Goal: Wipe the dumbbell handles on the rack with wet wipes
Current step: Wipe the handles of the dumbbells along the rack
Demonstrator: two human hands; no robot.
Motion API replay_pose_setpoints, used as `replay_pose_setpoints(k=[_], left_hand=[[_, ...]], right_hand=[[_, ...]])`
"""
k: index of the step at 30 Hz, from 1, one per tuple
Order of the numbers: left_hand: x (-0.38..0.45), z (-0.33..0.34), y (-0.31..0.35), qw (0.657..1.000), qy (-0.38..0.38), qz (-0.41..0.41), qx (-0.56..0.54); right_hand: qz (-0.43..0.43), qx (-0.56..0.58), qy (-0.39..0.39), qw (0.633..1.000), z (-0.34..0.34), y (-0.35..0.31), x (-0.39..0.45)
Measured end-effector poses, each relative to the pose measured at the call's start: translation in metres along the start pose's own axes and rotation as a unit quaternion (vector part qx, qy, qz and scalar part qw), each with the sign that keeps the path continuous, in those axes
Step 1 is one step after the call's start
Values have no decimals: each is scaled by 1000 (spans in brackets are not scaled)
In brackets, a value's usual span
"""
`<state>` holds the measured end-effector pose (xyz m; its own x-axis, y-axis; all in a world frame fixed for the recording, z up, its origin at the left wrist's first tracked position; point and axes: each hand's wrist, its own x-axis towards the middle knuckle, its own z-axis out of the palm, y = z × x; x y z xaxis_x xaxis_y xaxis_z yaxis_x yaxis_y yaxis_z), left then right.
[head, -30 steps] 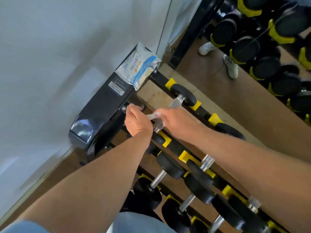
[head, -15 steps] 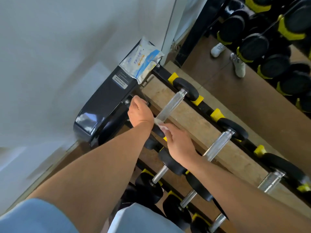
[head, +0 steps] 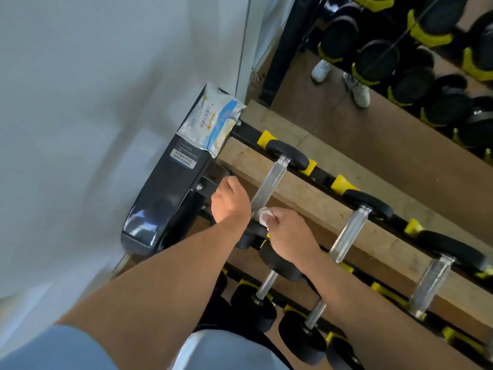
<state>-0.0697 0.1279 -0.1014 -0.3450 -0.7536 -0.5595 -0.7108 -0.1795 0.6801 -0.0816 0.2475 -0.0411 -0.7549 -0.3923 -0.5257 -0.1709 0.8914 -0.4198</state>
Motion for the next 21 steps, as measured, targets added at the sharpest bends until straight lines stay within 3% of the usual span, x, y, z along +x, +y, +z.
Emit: replay_pose_setpoints(k=[3, 4, 6, 8, 11, 13, 16, 17, 19, 21], left_hand=[[0, 0, -1, 1000, -13, 9, 8], [0, -1, -1, 1000, -15, 12, 9], [2, 0, -2, 999, -15, 16, 24], [5, 2, -3, 999, -13, 17, 34], [7, 3, -5, 999, -17, 14, 43], [6, 3, -6, 998, -22, 15, 48], [5, 3, -6, 998, -30, 11, 51], [6, 3, -5, 999, -29, 8, 44], [5, 3, -5, 998, -32, 10, 48], [4, 3, -5, 998, -32, 13, 44]], right_hand=[[-75, 24, 171, 982, -35, -15, 11], [-143, -36, 218, 965, -41, -18, 23], [-294, -214, 198, 910, -40, -12, 52], [-343, -348, 134, 862, -32, 8, 79], [-296, -367, 107, 875, -26, 18, 86], [-253, -297, 167, 906, -12, 22, 74], [-10, -20, 201, 979, 11, 28, 43], [97, 108, 187, 972, 17, 28, 35], [266, 324, 189, 888, 20, 28, 33], [302, 430, 214, 823, 8, 19, 46]])
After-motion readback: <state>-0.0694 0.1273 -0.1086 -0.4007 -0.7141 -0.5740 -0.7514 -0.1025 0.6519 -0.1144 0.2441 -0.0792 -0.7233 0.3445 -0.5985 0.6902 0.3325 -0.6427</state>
